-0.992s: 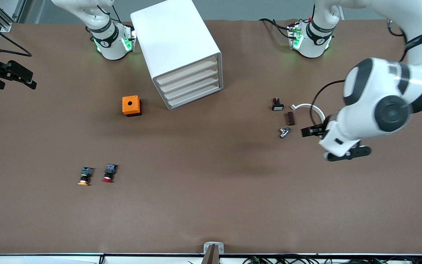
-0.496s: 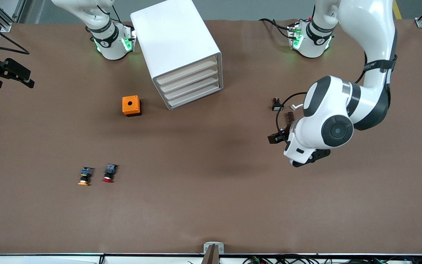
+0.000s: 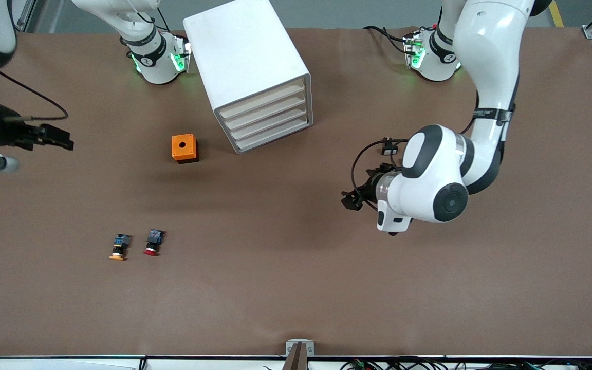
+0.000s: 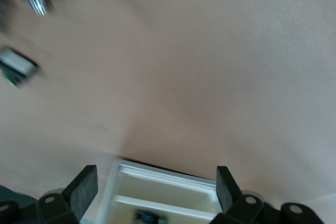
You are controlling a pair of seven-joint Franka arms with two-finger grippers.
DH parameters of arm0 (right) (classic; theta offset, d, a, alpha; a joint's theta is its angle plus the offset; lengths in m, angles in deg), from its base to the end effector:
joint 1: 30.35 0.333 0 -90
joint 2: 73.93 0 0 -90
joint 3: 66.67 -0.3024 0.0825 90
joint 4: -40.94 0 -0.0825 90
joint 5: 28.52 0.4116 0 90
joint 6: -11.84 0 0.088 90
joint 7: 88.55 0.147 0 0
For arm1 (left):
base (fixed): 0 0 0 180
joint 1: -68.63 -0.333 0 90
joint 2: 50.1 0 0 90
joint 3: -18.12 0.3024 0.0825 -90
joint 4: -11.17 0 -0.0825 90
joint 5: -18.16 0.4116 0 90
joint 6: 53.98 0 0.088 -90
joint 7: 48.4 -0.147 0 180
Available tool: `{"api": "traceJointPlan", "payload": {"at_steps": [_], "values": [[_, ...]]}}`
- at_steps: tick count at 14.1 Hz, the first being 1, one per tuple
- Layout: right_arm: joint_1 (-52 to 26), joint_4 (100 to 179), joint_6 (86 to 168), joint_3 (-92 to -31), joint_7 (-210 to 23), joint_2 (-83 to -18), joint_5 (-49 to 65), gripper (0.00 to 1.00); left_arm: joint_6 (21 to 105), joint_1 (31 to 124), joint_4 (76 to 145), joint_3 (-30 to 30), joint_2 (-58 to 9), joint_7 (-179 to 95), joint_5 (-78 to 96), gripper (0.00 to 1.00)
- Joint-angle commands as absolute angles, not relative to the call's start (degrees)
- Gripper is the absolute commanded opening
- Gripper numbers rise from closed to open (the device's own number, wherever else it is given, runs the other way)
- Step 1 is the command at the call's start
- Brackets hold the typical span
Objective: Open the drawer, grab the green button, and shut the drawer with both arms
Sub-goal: 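Move the left gripper toward the white cabinet's drawer handle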
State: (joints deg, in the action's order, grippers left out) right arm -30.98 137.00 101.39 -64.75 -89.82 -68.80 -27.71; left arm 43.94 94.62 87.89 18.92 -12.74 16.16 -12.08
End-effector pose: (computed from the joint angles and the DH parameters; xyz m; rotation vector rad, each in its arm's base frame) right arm 0.5851 -0.0235 0.4662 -3.1075 0.0370 0.3159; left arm 0.6126 -0.3642 0.2810 2.6250 1.1651 -0.8084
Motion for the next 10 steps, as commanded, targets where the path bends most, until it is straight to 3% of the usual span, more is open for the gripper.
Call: {"api": "traceJointPlan", "payload": {"at_steps": [1, 10], "values": [[-33.2, 133.1, 101.2, -65.1, -90.9, -64.5, -28.1, 1.00, 45.1, 96.7, 86.3, 19.0, -9.9, 25.1, -16.9, 0.99], [-30.7, 133.3, 100.6, -65.6, -78.9, -64.7, -27.1, 1.00, 41.7, 96.7, 86.7, 15.5, -0.5, 53.9, -33.7, 0.99]]}}
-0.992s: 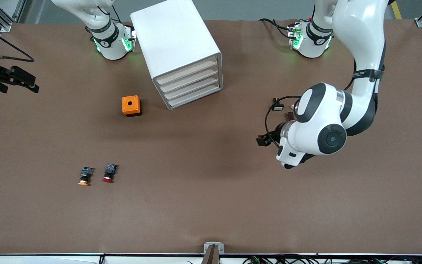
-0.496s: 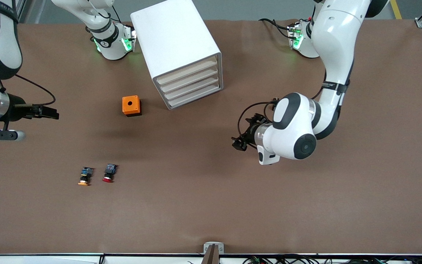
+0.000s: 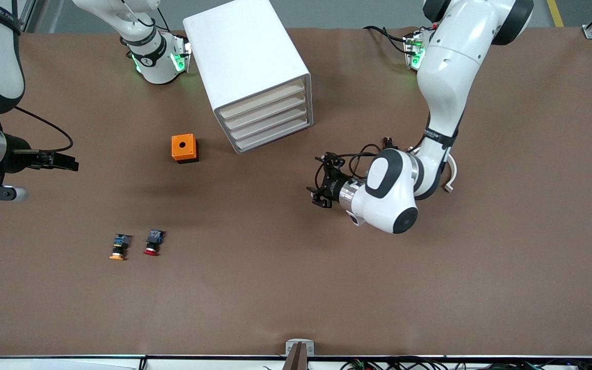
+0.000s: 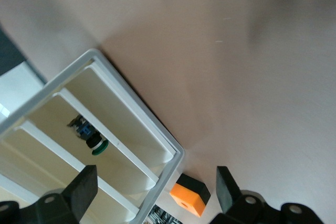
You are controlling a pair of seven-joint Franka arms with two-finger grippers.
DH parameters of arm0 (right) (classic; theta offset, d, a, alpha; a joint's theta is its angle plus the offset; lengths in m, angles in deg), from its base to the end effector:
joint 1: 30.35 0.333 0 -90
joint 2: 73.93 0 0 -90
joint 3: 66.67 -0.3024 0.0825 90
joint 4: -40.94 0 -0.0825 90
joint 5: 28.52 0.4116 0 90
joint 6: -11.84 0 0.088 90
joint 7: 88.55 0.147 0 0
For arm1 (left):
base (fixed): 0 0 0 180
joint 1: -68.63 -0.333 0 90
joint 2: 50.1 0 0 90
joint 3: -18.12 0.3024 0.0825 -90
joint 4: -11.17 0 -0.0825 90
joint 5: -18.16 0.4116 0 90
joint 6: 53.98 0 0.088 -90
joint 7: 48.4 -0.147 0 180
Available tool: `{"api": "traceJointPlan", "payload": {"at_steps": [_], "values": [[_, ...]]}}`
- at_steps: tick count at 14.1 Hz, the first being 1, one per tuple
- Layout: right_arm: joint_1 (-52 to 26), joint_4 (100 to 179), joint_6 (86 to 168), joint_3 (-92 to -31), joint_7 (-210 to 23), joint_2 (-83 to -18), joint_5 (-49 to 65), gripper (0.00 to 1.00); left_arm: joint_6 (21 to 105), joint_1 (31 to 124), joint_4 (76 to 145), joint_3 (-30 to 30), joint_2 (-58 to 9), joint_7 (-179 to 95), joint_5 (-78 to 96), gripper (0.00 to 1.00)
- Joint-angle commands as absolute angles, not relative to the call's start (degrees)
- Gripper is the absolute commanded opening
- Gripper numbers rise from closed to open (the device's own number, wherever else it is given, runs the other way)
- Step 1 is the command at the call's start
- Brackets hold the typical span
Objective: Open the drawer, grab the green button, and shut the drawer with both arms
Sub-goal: 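Move the left gripper toward the white cabinet's drawer handle, then grasp the drawer handle with the left gripper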
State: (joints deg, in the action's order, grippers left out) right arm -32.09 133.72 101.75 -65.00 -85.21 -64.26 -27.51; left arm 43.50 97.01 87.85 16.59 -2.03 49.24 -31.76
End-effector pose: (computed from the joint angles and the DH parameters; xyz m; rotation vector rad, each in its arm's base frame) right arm 0.6049 -0.0326 0.4465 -3.1046 0.1863 0.3416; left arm 0.5609 -0.4376 0.1774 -2.0005 -1.9193 1.4210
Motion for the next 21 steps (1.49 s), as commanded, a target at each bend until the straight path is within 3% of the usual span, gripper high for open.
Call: {"api": "traceJointPlan", "payload": {"at_steps": [1, 8, 11, 15, 21], "values": [[-29.2, 133.4, 100.5, -65.6, -72.5, -64.9, -27.1, 1.00, 41.3, 96.8, 86.8, 15.1, -0.4, 55.0, -34.7, 0.99], [-25.0, 133.7, 100.3, -65.7, -60.5, -65.1, -27.0, 1.00, 32.6, 97.3, 87.8, 13.5, 3.6, 64.2, -38.0, 0.98], [-25.1, 133.8, 100.4, -65.6, -60.3, -65.1, -27.0, 1.00, 30.6, 98.2, 88.1, 13.5, 4.3, 68.6, -38.5, 0.88], [-25.0, 133.9, 100.4, -65.7, -59.3, -65.1, -26.9, 1.00, 29.8, 98.2, 89.5, 13.5, 6.1, 73.9, -39.1, 0.67], [-25.0, 134.3, 100.7, -65.7, -59.3, -65.1, -26.9, 1.00, 26.5, 99.0, 91.4, 12.1, 6.1, 74.1, -39.2, 0.58]]}}
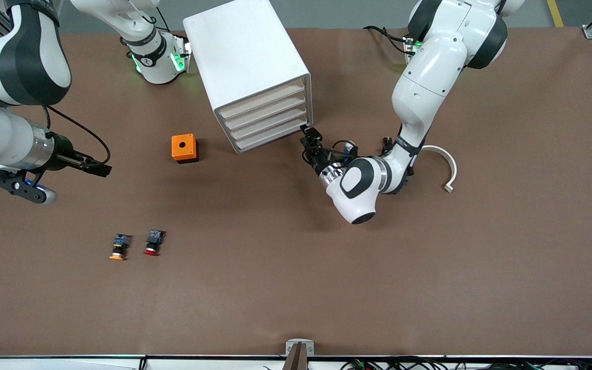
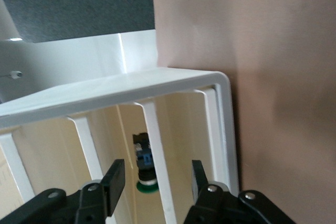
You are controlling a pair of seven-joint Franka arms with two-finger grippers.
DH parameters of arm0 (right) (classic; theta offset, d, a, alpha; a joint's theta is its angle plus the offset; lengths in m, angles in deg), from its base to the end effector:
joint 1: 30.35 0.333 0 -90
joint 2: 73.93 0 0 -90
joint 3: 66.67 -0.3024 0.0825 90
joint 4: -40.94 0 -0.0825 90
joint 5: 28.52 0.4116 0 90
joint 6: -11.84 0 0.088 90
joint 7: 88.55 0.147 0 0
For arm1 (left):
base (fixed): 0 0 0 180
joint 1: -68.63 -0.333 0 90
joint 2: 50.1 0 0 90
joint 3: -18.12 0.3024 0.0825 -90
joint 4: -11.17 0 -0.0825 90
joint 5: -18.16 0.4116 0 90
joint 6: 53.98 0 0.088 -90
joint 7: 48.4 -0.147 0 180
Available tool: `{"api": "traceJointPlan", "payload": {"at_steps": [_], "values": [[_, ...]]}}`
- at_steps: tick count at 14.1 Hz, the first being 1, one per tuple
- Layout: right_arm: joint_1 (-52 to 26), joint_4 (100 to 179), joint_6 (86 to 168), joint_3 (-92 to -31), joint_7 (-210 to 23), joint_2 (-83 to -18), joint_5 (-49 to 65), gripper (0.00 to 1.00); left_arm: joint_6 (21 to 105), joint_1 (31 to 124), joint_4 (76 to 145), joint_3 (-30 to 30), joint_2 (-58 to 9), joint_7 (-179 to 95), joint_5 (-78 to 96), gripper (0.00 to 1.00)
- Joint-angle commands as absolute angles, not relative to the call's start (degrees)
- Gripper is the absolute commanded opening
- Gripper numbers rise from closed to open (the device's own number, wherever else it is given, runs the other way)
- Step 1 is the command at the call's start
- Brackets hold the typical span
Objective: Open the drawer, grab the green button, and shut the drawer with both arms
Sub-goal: 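Grasp the drawer handle with the left gripper, then pull the drawer outward from the cabinet with the left gripper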
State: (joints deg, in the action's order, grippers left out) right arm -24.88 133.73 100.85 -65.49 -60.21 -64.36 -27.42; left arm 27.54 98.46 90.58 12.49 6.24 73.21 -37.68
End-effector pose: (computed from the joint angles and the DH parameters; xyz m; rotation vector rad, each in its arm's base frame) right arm 0.6011 0.0485 0.4466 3.0032 -0.6429 -0.3517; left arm 0.4435 -0.4671 0.0987 -1.2171 -1.6825 1.4750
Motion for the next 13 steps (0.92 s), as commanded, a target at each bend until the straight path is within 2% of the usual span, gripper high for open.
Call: {"api": "traceJointPlan", "payload": {"at_steps": [1, 7, 13], "values": [[-25.0, 134.3, 100.8, -65.7, -59.3, -65.1, -26.9, 1.00, 26.4, 99.6, 91.6, 12.1, 6.1, 74.1, -39.2, 0.58], [-24.9, 134.4, 100.8, -65.7, -59.2, -65.1, -26.9, 1.00, 26.5, 102.0, 91.4, 12.0, 7.3, 75.3, -40.6, 0.56], [-24.5, 134.4, 100.8, -65.7, -57.7, -65.1, -26.6, 1.00, 26.5, 104.7, 91.5, 12.0, 8.4, 75.3, -40.5, 0.39]]}}
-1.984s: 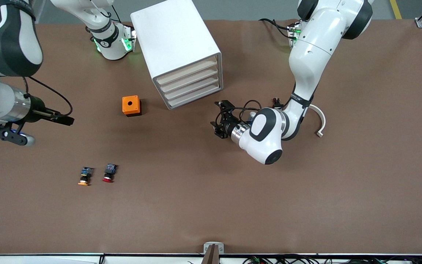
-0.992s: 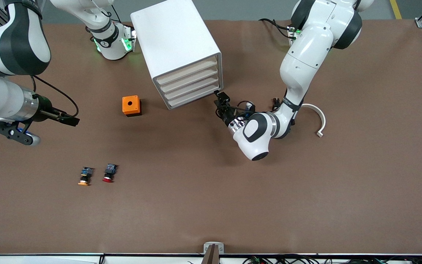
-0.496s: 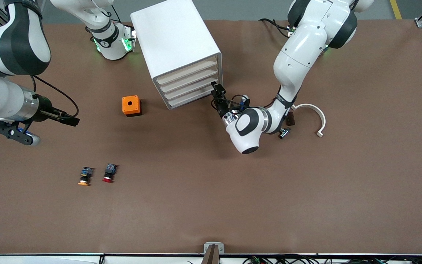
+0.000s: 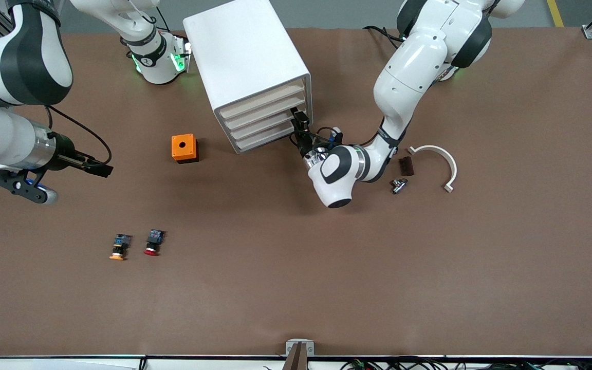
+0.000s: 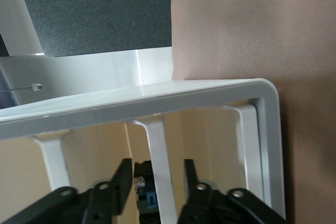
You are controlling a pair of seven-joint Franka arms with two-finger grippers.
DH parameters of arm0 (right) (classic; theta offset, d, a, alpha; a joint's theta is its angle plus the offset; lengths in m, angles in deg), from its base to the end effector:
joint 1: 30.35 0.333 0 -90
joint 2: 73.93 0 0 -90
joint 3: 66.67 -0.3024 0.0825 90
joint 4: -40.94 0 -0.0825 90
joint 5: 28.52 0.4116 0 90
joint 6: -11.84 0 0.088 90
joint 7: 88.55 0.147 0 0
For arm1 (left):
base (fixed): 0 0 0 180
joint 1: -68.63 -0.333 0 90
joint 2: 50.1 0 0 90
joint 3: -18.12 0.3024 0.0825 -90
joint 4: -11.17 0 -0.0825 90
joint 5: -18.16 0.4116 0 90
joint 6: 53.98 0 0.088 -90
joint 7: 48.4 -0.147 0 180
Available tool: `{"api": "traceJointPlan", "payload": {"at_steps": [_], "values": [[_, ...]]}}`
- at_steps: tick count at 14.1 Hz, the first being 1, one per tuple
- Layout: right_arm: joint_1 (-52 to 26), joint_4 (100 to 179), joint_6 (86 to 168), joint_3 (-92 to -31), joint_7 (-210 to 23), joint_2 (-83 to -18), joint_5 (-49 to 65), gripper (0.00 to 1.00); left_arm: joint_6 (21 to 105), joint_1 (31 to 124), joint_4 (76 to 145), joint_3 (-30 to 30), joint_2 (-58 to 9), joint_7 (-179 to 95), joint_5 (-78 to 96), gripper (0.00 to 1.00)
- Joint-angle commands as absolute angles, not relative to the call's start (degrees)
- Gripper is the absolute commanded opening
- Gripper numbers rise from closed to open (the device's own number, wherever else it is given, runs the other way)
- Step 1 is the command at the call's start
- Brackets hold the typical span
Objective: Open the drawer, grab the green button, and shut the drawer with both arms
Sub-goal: 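Pull the drawer outward from the cabinet with the left gripper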
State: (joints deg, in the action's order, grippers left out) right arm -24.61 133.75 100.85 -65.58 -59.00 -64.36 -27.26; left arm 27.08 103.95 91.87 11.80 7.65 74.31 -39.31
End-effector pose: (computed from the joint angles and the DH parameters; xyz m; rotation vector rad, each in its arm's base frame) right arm 0.6007 0.0527 0.4465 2.9979 -0.6655 -0.3525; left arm 0.3802 -0.5071 0.0820 -1.1973 -1.5754 1.4314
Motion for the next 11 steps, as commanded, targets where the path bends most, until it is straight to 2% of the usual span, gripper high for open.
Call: {"api": "traceJointPlan", "payload": {"at_steps": [1, 6, 11], "values": [[-24.5, 134.4, 100.8, -65.7, -57.7, -65.1, -26.6, 1.00, 26.4, 105.1, 91.6, 12.0, 8.4, 75.3, -40.4, 0.34], [-24.5, 134.4, 100.9, -65.7, -57.7, -65.1, -26.6, 1.00, 26.2, 105.3, 91.5, 12.0, 8.4, 74.9, -40.6, 0.13], [-22.8, 134.5, 100.8, -65.7, -54.3, -65.1, -26.6, 1.00, 26.3, 104.8, 91.4, 12.1, 8.4, 75.7, -41.4, 0.07]]}}
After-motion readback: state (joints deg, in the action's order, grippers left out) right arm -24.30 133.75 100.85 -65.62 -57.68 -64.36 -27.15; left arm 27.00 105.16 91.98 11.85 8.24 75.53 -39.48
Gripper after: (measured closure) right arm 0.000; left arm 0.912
